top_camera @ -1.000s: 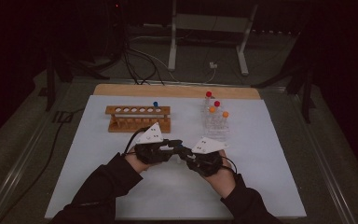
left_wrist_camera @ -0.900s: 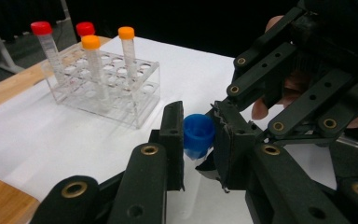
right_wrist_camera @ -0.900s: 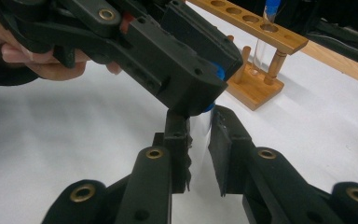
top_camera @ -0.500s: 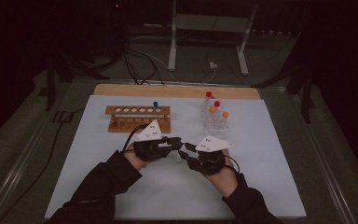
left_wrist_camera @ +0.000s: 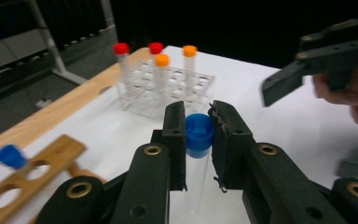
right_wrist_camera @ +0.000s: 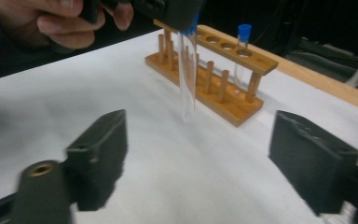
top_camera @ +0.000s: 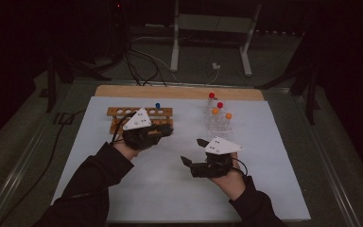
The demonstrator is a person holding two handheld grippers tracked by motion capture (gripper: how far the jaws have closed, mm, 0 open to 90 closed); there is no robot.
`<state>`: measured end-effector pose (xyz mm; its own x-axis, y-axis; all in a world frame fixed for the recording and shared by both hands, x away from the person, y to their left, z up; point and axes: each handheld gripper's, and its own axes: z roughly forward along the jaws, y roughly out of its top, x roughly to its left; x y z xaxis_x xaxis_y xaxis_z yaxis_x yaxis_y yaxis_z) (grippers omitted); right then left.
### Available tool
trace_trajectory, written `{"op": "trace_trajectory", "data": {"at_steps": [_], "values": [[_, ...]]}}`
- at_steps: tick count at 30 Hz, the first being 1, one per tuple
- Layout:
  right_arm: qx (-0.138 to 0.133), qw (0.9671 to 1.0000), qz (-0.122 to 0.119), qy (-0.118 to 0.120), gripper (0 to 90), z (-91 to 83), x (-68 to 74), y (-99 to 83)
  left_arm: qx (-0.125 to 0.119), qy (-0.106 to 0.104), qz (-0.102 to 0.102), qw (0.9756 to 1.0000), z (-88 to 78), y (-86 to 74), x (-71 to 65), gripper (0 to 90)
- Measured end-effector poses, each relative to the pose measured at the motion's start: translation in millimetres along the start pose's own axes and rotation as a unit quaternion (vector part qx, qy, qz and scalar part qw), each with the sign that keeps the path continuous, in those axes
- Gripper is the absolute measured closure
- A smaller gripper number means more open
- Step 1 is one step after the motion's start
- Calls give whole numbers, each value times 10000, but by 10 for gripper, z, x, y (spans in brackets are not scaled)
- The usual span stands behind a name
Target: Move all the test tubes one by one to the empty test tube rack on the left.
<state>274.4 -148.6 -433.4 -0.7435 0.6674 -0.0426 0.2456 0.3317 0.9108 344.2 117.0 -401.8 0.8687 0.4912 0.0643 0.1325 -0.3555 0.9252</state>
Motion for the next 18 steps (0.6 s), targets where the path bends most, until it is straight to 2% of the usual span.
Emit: {"op": "trace_trajectory", "data": {"at_steps": [5, 7, 12, 16, 18], "values": [[28, 10000, 69, 11, 59, 5, -5, -1, -12, 255, -29, 9997, -55, 38, 146, 777], [51, 9999, 68, 132, 13, 5, -13, -9, -32, 347, -66, 9994, -66, 40, 200, 777], [28, 9996, 113, 258, 9, 2, -29, -15, -39, 548, -126, 9984, -68, 65, 330, 777], [-16, 9997, 75, 243, 0, -14, -32, -7, -7, 714, -108, 9974, -54, 90, 438, 777], [-39, 9997, 66, 249, 0, -24, -32, -1, -24, 765, -195, 9969, -52, 97, 505, 777]]}}
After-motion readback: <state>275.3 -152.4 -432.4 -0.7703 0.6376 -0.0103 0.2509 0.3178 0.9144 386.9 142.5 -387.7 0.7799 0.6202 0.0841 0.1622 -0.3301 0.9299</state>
